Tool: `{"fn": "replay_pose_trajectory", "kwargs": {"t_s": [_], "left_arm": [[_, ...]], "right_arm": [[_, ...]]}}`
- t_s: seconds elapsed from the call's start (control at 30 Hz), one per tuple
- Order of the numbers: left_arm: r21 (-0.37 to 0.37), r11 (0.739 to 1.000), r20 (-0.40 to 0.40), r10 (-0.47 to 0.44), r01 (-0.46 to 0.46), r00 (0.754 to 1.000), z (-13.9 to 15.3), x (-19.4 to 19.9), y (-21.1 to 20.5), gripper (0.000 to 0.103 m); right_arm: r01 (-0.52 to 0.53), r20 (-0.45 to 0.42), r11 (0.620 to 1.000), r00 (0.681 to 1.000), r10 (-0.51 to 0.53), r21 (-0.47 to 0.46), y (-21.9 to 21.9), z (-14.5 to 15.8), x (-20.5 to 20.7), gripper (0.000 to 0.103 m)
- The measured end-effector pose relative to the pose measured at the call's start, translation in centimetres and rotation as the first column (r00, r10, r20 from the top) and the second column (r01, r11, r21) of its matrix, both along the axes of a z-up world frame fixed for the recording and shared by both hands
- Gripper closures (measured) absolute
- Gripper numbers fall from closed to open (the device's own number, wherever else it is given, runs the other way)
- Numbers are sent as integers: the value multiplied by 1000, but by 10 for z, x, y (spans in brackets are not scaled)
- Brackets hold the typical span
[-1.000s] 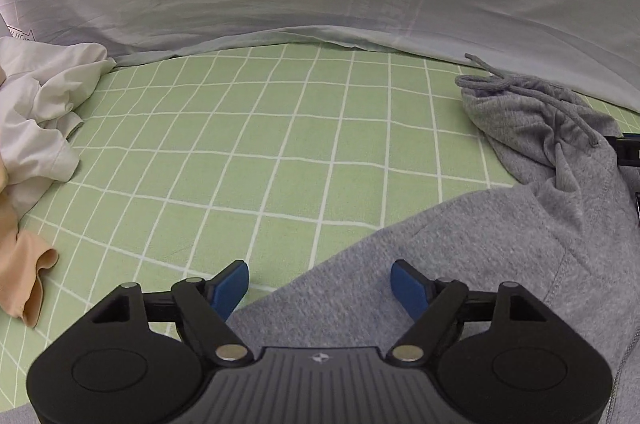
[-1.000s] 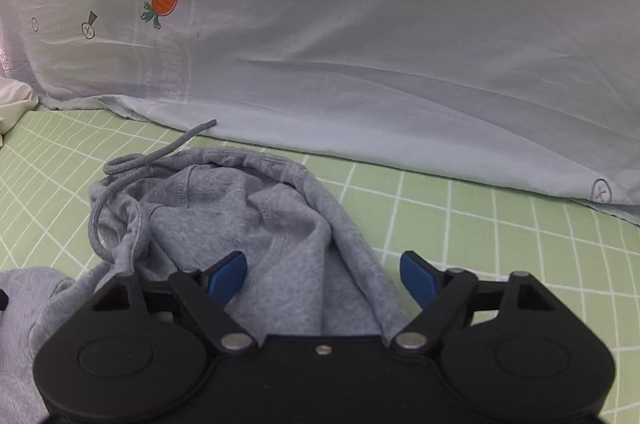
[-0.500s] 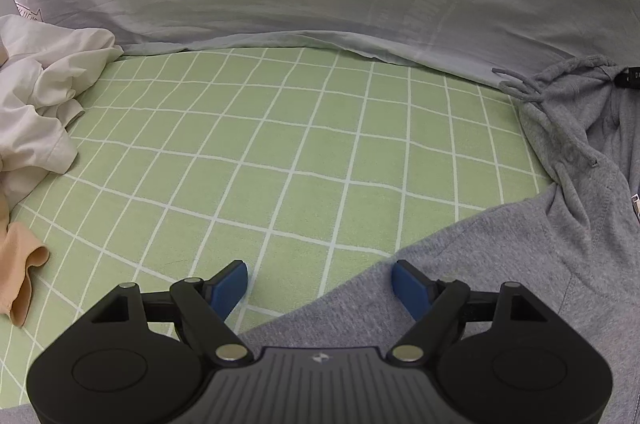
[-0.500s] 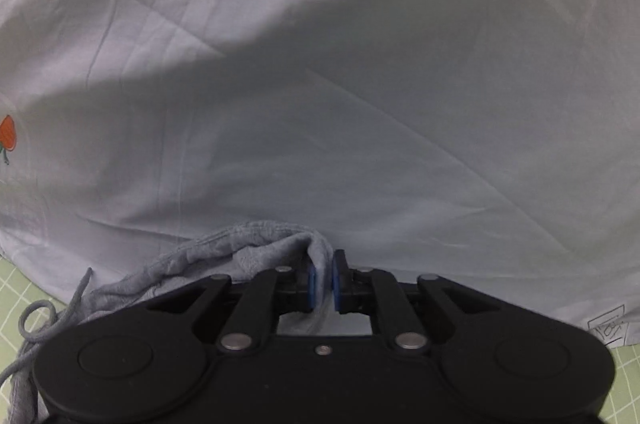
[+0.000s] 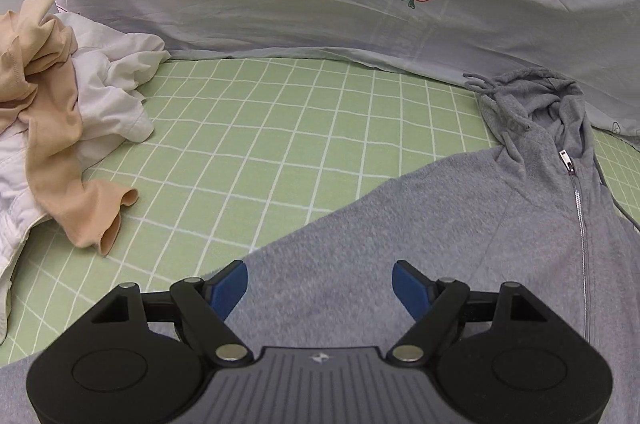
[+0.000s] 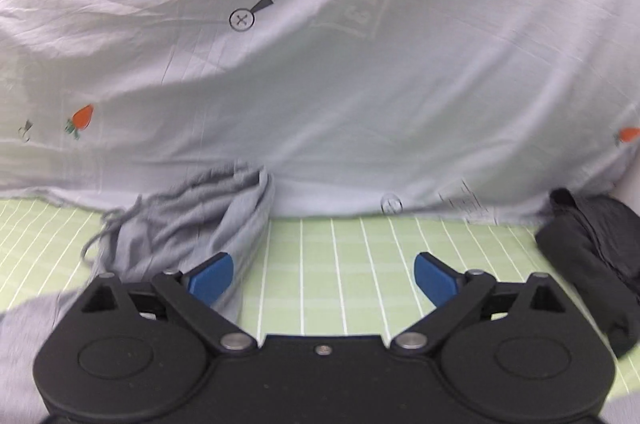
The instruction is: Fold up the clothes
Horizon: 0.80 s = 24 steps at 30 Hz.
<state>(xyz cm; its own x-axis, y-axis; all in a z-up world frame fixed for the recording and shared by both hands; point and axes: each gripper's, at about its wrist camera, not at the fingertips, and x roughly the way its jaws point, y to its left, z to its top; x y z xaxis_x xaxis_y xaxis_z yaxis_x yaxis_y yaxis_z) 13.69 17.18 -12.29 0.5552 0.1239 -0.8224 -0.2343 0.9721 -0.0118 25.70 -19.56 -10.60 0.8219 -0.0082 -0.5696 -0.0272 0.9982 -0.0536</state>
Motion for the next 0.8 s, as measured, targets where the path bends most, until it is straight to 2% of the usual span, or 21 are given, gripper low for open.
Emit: {"fn": "replay_pose_trajectory", "kwargs": {"t_s": [0.07,0.1,0.13,0.2,0.33,0.5,0.63,0.7,0.77,0.8], "left_arm": [[-22,1000,-12,-23,23,1000,1,-26,-2,23],[-32,999,-17,-35,34,999,1,-38,-3,24],[-43,998,-23,-47,46,999,2,-51,-4,25],[-65,996,-34,-70,68,997,2,-77,-6,29],[-99,986,-51,-142,137,989,-3,-103,-16,31],[-97,972,-77,-223,215,972,-12,-130,-30,32],[-75,959,-105,-282,275,954,-20,-149,-41,42],[-57,955,-109,-294,290,949,-22,-158,-45,43],[-46,956,-104,-294,290,950,-25,-163,-46,48],[-58,957,-99,-288,283,953,-26,-164,-45,54]], "right_arm": [[9,-73,999,997,-6,38,-12,-10,-52,13],[15,-111,998,994,-8,62,-18,-16,-78,23],[23,-149,996,989,-10,84,-23,-22,-102,39],[47,-211,992,977,-21,118,-28,-31,-143,61],[62,-267,975,964,-3,213,-33,-42,-203,62],[44,-313,963,949,42,264,-30,-48,-235,62],[38,-349,960,935,63,276,-26,-54,-258,62],[43,-364,955,929,70,294,-26,-58,-267,61],[43,-364,949,928,77,311,-27,-60,-276,60],[40,-362,946,928,83,321,-28,-60,-278,60]]}}
